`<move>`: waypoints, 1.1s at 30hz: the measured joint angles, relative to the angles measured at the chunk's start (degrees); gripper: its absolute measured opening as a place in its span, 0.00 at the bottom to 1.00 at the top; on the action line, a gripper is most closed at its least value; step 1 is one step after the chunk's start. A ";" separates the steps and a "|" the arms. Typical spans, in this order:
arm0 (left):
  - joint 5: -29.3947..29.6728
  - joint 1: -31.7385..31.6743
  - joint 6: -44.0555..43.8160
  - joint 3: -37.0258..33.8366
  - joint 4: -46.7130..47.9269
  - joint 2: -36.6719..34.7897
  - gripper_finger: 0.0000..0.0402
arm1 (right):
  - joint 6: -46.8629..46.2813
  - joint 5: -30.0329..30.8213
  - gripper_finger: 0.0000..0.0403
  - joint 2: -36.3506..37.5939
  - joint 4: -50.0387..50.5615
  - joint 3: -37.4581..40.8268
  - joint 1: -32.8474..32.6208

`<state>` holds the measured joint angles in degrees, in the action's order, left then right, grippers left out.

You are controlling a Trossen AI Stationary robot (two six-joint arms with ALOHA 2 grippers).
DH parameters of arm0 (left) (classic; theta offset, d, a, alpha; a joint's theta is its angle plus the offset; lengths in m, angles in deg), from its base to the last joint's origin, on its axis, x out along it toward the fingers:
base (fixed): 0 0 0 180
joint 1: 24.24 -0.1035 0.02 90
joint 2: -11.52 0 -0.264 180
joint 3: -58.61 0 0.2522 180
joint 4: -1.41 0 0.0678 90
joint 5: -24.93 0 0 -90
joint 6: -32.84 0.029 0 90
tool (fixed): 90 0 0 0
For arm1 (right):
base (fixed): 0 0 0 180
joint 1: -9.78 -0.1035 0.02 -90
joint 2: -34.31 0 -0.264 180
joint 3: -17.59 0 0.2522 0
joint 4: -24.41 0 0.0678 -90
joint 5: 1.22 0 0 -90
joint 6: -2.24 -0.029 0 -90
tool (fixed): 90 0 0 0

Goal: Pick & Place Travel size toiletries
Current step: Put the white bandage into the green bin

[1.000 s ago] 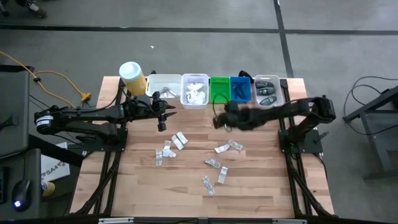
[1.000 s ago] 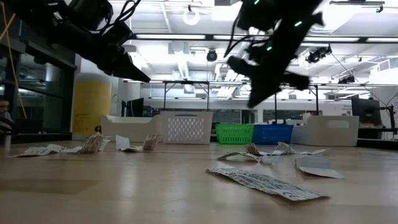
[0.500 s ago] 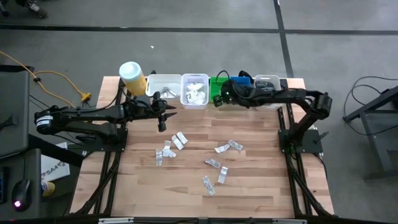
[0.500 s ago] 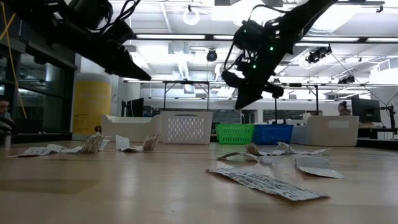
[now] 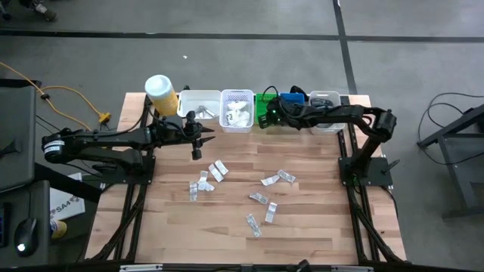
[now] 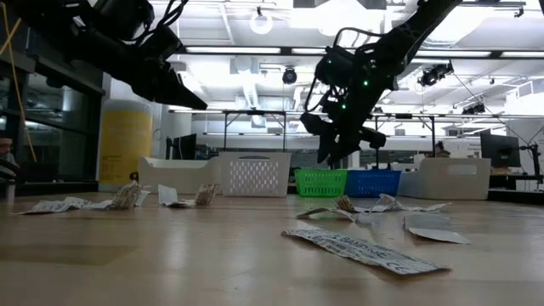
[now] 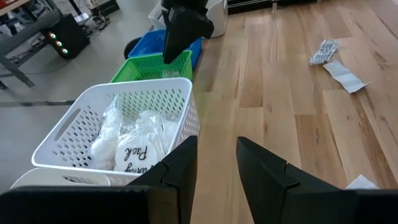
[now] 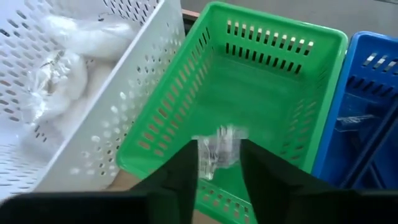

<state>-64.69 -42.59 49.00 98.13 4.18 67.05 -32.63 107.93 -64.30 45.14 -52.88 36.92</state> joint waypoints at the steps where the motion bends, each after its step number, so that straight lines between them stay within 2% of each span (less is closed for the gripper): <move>1: 0.00 0.00 0.08 0.00 0.02 0.00 0.27 | 0.00 -0.02 0.32 -0.02 0.04 0.00 0.00; 7: 0.00 0.00 0.09 0.00 0.07 0.00 0.27 | -1.63 -2.44 0.42 2.38 1.24 0.00 0.00; 13: 0.02 0.00 0.08 0.00 0.61 0.00 0.27 | -9.61 -2.39 0.41 7.33 15.12 0.00 -3.04; 16: 0.02 0.00 0.08 0.00 0.59 0.00 0.27 | -14.78 -0.41 0.39 8.93 21.60 -0.02 -7.21; 23: 0.02 0.00 0.08 0.00 0.48 0.00 0.27 | -29.16 -0.52 0.34 10.24 33.90 0.02 -18.24; 33: 0.02 0.00 0.08 0.00 0.48 0.00 0.27 | -57.20 -1.22 0.33 10.06 36.94 0.02 -33.96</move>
<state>-64.66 -42.59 49.07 98.13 4.67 67.05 -89.83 106.71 -54.24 82.07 -52.86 2.96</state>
